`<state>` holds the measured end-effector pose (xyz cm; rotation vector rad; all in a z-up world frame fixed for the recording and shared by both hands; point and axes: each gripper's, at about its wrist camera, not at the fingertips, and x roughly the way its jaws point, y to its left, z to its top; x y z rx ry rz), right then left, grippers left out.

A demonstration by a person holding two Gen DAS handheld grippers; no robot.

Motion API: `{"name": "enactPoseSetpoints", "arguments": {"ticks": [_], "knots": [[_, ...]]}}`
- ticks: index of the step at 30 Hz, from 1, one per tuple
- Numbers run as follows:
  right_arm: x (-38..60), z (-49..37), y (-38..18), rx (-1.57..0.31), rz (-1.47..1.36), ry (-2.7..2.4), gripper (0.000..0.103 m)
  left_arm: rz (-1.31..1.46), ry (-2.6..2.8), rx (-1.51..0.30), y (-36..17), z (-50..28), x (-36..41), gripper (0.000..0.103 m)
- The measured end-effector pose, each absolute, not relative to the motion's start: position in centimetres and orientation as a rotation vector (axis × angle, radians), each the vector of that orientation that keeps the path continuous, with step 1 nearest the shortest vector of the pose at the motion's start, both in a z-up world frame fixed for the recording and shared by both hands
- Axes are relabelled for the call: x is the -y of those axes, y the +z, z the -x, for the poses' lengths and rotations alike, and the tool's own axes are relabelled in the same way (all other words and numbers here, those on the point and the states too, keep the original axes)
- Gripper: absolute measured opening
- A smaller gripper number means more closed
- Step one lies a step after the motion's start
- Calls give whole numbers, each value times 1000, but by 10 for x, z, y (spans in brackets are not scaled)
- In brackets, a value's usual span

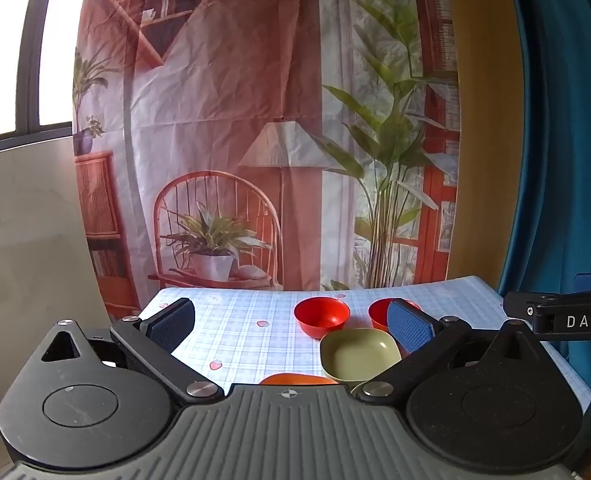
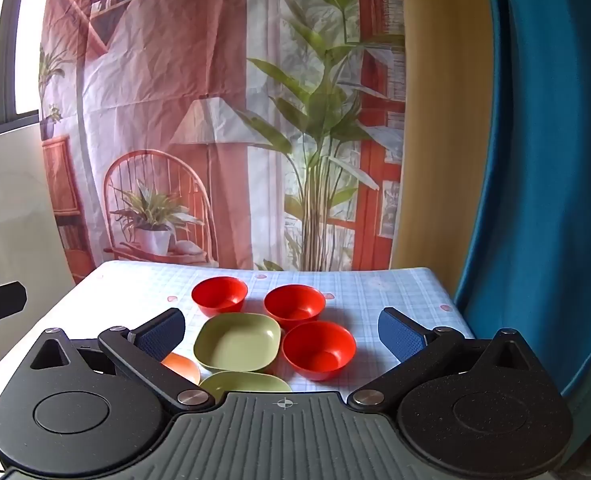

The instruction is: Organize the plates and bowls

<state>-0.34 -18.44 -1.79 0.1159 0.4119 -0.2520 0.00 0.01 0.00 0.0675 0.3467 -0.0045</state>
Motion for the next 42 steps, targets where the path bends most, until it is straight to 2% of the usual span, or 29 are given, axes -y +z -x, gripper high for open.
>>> {"name": "enactPoseSetpoints", "arguments": {"ticks": [42], "knots": [[185,4,-16,-411,-116,-251,103,-72,6,-343,2,2,0,103]]}}
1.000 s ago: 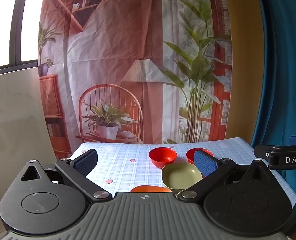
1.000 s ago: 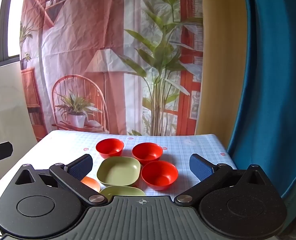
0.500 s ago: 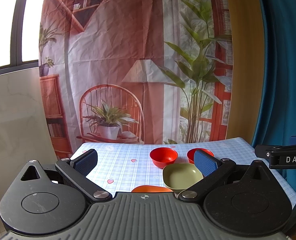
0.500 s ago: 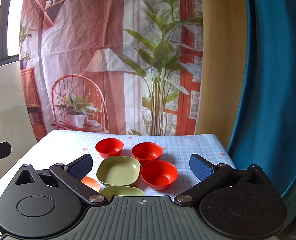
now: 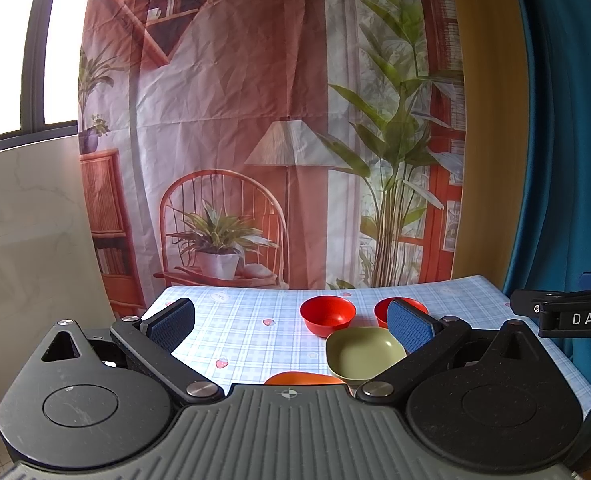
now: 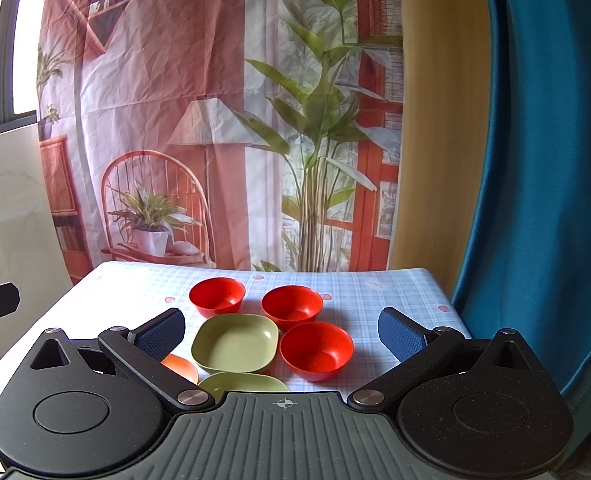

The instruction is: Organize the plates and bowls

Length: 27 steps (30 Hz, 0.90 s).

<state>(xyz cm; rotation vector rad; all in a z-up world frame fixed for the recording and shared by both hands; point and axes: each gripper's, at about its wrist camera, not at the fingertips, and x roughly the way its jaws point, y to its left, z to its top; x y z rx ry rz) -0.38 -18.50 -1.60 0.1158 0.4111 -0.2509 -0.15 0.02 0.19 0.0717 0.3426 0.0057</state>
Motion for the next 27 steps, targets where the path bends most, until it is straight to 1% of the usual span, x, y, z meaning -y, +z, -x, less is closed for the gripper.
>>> {"name": "enactPoseSetpoints", "arguments": {"ticks": [27], "knots": [[185,4,-16,-411,-116,-251,103,-70,9,-339,4,2,-4,103]]}}
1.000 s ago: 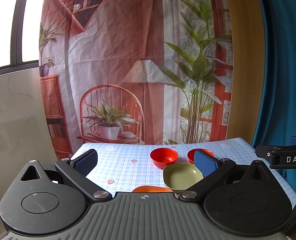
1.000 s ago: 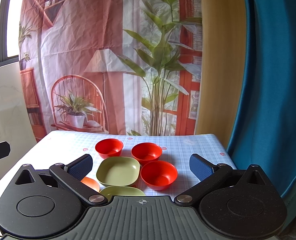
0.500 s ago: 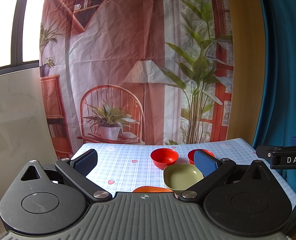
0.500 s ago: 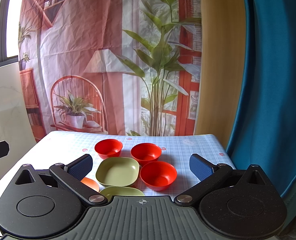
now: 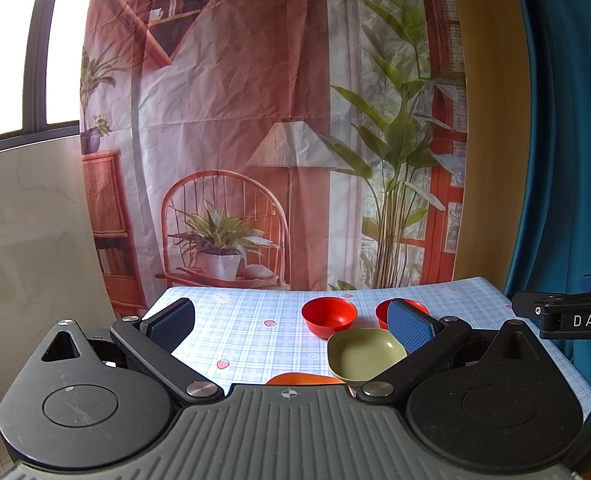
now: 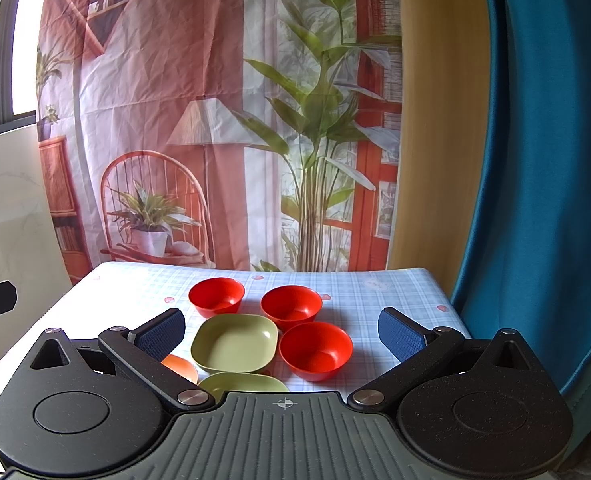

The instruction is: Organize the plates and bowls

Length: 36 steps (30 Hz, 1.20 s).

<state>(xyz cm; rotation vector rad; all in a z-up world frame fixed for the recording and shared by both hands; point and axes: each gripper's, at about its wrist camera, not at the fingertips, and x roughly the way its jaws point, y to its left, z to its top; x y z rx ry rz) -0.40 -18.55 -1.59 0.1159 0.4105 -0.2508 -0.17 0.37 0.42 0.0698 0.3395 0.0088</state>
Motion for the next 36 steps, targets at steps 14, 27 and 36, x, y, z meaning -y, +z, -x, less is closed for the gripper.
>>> {"name": "enactPoseSetpoints", "arguments": {"ticks": [14,27,36], "knots": [[185,3,-17,-411,-117,-250,103,-69,16,-340,4,2,-5,103],[191,-5,-21,-405,-168,-238,103,-49,47,-360,2,-6,-7,103],[228,-16,-40,-327,-271,-221,103,-37,74,-329,-1,-37,-18,103]]}}
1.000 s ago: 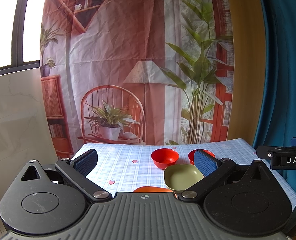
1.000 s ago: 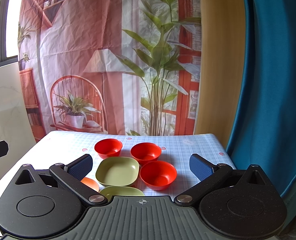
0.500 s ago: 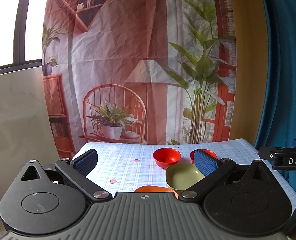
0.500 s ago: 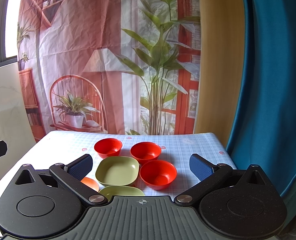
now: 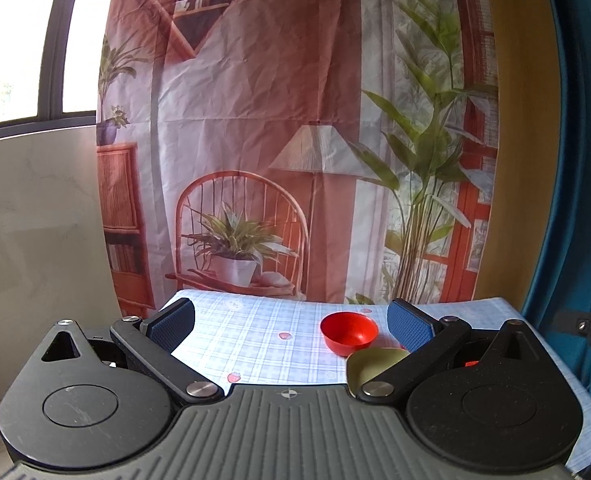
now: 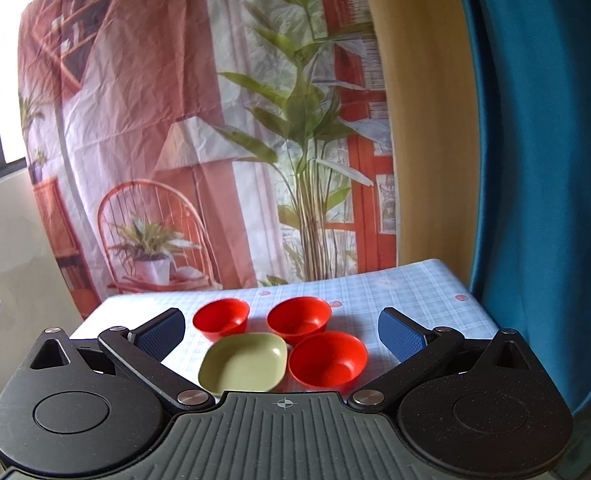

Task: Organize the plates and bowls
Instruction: 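Move both tools toward the orange and green plates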

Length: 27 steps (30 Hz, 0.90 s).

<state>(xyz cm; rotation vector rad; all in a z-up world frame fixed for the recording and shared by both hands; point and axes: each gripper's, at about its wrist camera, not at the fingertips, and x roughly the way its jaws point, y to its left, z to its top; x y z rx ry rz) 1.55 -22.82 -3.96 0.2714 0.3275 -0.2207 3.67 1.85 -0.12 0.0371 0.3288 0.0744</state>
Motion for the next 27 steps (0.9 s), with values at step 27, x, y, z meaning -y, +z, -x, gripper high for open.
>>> {"name": "enactPoseSetpoints", "arguments": {"ticks": [27], "knots": [[227,-140,-159,-405,-216,-159,103,-51,58,-536,-117,-137,-24,89]]}}
